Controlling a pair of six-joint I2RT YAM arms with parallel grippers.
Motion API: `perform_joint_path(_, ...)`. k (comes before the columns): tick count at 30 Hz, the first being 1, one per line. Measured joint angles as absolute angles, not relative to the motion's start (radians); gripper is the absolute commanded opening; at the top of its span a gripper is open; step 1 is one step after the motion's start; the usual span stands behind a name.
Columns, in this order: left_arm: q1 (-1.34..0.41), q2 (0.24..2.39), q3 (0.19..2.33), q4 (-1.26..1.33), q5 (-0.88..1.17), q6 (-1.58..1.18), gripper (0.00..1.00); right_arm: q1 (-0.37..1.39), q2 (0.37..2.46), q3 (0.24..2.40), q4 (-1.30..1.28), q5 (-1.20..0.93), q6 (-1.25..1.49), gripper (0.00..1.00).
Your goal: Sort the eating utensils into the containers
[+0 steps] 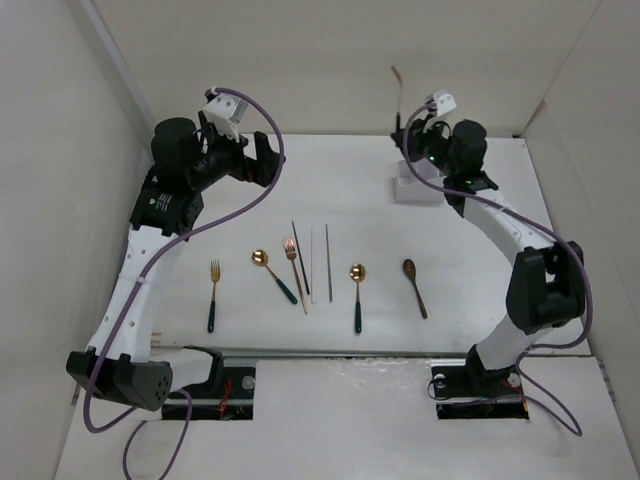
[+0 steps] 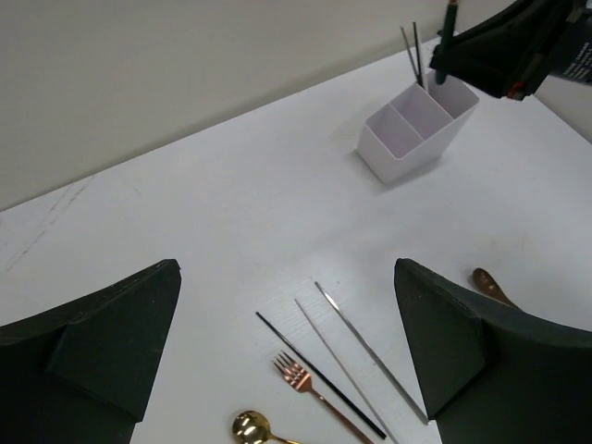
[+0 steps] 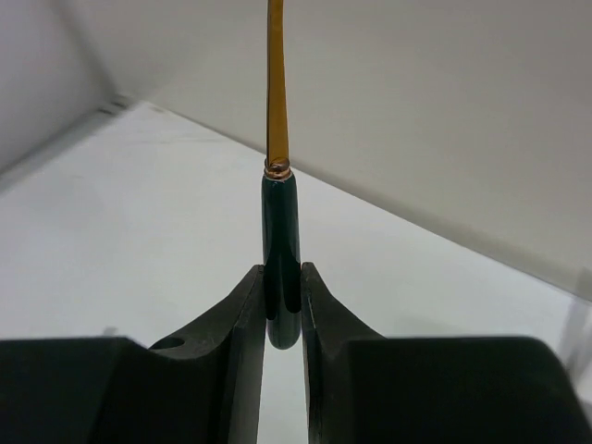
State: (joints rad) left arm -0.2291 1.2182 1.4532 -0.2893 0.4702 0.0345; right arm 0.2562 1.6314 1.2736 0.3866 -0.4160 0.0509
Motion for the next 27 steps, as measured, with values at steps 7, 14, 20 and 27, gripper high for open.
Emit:
perform_joint_path(7,-0.225,1.218,1.432,-0.290,0.398,0.050,1.00,0.085,1.742,1.286,0.319,-0.346,-0.086,0.00)
perform_joint_path(14,-0.199,1.218,1.423,-0.288,0.364,0.060,1.00,0.064,1.846,1.296,0.224,-0.336,-0.148,0.00)
perform_joint_path(20,-0.199,1.218,1.394,-0.279,0.349,0.074,1.00,0.058,1.861,1.298,0.183,-0.294,-0.191,0.00)
perform_joint_path(27,-0.199,1.218,1.380,-0.273,0.340,0.079,1.00,0.051,1.869,1.303,0.182,-0.264,-0.221,0.00)
